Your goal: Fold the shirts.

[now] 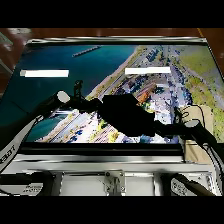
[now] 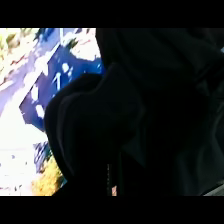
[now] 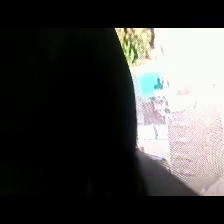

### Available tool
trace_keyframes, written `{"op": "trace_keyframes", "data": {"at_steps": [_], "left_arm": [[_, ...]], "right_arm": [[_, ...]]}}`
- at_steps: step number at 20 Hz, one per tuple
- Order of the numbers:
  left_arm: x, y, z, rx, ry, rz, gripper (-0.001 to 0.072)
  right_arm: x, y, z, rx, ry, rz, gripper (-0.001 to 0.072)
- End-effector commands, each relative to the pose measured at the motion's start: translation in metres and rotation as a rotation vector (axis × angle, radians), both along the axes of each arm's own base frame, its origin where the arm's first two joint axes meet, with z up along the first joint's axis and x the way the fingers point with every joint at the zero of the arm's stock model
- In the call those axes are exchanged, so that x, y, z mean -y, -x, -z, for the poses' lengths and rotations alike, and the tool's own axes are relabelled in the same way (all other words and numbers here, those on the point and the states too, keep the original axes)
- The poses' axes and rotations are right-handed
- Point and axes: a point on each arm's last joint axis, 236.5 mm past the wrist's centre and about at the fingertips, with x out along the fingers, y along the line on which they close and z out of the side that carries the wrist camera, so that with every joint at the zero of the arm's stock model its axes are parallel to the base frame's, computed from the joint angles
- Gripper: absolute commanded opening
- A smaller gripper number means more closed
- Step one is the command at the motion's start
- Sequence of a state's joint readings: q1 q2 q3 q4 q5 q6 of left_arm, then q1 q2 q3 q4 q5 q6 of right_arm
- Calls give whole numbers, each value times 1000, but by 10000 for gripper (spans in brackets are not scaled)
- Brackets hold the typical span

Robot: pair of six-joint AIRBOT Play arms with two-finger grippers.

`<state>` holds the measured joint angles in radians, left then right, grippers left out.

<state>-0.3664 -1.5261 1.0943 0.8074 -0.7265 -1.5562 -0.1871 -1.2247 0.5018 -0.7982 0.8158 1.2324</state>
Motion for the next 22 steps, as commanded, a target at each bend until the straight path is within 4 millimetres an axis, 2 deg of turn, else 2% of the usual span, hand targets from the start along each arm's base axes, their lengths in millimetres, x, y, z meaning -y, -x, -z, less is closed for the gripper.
{"op": "trace_keyframes", "data": {"at_steps": [1,2,4,5,6,7,8,9,10,12,13,14,15,16,18,20,22], "left_arm": [[1,-2,-17,60,1,30,38],[1,-2,-25,98,-4,56,37],[-5,-6,-52,174,1,65,36],[-12,-10,-72,223,3,54,36],[-19,-14,-98,286,3,45,36],[-27,-18,-135,381,12,40,36],[-33,-20,-185,497,32,26,36],[-39,-18,-239,633,47,17,36],[-47,-10,-302,793,69,-5,36],[-69,21,-420,1077,130,-80,36],[-80,42,-465,1182,163,-117,36],[-89,62,-500,1265,191,-142,36],[-96,84,-526,1327,213,-150,36],[-100,100,-541,1370,212,-146,37],[-103,122,-548,1400,182,-114,36],[-99,139,-541,1381,157,-54,36],[-96,150,-527,1353,108,4,36]], "right_arm": [[-11,-13,-2,31,6,-24,71],[-11,-20,-12,48,-1,-44,70],[-9,-41,-48,140,16,-103,70],[-8,-55,-75,217,33,-137,70],[-8,-72,-113,327,56,-168,70],[-8,-87,-156,440,72,-169,70],[-9,-100,-210,577,81,-156,69],[-10,-108,-271,730,87,-130,69],[-10,-109,-331,879,94,-99,69],[-10,-88,-447,1165,105,-37,69],[-10,-70,-494,1280,119,-15,69],[-12,-52,-526,1360,133,-14,69],[-15,-33,-552,1425,144,-19,69],[-18,-17,-567,1467,160,-33,69],[-25,10,-583,1507,204,-81,69],[-30,31,-585,1515,255,-131,69],[-32,48,-579,1482,297,-166,69]]}}
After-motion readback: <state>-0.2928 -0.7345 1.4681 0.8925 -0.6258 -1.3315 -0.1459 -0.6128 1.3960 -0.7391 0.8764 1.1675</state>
